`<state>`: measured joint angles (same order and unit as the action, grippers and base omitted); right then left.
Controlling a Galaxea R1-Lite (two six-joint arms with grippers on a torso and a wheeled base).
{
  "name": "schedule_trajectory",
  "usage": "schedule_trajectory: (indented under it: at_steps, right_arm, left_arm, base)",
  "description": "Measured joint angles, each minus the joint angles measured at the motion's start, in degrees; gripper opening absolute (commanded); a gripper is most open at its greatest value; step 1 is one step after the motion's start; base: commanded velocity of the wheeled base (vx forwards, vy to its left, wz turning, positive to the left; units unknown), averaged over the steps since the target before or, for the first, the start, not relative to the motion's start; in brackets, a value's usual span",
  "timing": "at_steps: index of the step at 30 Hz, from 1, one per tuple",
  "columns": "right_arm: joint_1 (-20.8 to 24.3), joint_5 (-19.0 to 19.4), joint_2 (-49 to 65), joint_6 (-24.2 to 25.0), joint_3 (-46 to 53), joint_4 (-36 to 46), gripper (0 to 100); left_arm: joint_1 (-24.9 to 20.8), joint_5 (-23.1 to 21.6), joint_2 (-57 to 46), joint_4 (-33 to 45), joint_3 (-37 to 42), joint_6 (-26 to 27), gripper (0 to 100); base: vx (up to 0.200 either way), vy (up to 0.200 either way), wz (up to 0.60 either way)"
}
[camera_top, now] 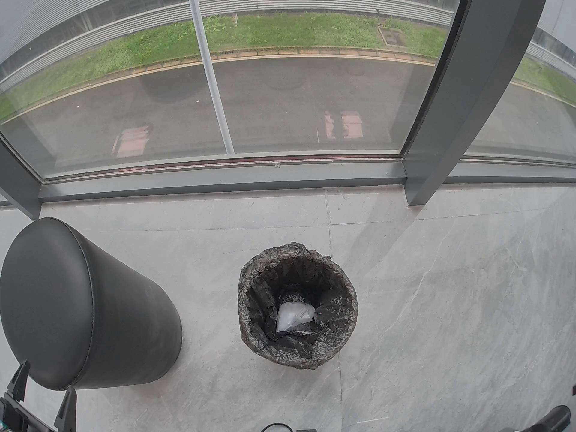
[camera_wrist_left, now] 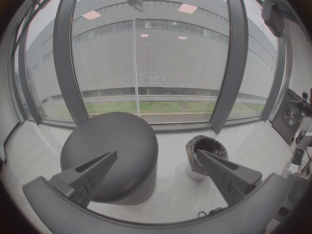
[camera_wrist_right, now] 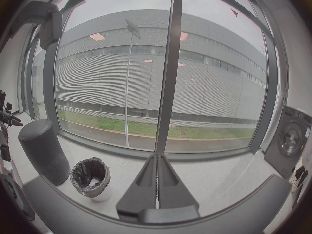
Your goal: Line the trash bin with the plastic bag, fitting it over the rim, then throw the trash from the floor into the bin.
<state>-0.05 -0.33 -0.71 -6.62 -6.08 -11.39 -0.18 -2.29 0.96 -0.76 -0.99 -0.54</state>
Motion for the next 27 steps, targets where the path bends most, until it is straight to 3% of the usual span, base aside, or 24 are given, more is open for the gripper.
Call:
schedule_trajectory:
  at_steps: [6,19,27]
  right_arm:
    - [0.0,0.1,0.0,2.7,4.5,-0.2,0]
    - [0.0,0.1,0.0,3.7,5.1,7.6,0]
    - [0.0,2.2,0.0,4.1,5.1,11.4,0]
  left_arm:
    - [0.0,0.0,0.0,0.0,0.0,0.0,100]
    - [0.0,0.0,0.0,0.0,0.0,0.0,100]
    - [0.0,0.0,0.0,0.0,0.0,0.0,100]
  base:
    - [0.0,0.0,0.0]
    - [0.0,0.0,0.0]
    - [0.0,0.0,0.0]
